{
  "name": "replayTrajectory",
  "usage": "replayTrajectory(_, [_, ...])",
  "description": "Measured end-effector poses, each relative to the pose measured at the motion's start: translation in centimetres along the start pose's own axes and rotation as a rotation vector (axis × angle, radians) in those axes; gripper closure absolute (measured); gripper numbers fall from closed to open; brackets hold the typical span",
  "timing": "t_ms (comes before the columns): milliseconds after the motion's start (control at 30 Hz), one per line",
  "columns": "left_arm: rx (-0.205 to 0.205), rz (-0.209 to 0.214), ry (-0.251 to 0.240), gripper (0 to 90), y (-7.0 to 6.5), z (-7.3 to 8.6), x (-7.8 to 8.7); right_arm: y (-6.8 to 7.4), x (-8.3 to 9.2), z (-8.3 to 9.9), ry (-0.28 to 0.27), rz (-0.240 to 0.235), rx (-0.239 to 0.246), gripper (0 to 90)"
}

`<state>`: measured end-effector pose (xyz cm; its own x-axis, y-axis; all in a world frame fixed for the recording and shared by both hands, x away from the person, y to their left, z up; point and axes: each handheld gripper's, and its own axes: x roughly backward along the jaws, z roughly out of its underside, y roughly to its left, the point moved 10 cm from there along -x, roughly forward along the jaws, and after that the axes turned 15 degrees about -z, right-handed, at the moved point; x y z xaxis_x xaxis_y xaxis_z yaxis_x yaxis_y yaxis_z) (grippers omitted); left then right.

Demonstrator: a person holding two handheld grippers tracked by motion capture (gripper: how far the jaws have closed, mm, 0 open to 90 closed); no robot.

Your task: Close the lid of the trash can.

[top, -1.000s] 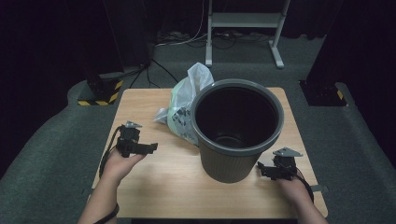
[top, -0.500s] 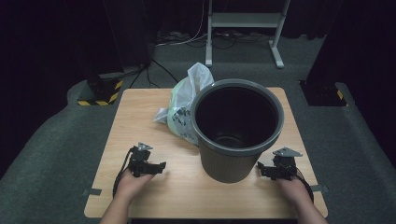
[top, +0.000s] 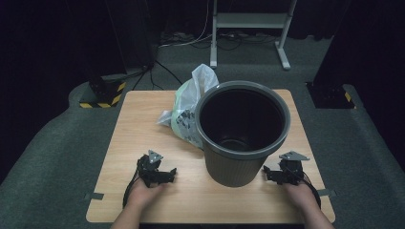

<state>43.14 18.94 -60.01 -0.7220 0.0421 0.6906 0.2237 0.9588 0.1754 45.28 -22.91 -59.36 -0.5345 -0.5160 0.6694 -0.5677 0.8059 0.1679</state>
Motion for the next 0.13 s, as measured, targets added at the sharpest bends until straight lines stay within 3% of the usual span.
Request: replayTrajectory(133, [-0.008,0.007,-0.002,0.0,0.01,0.0,0.0,0.01,0.0,0.0,-0.001,0.006,-0.004,12.0])
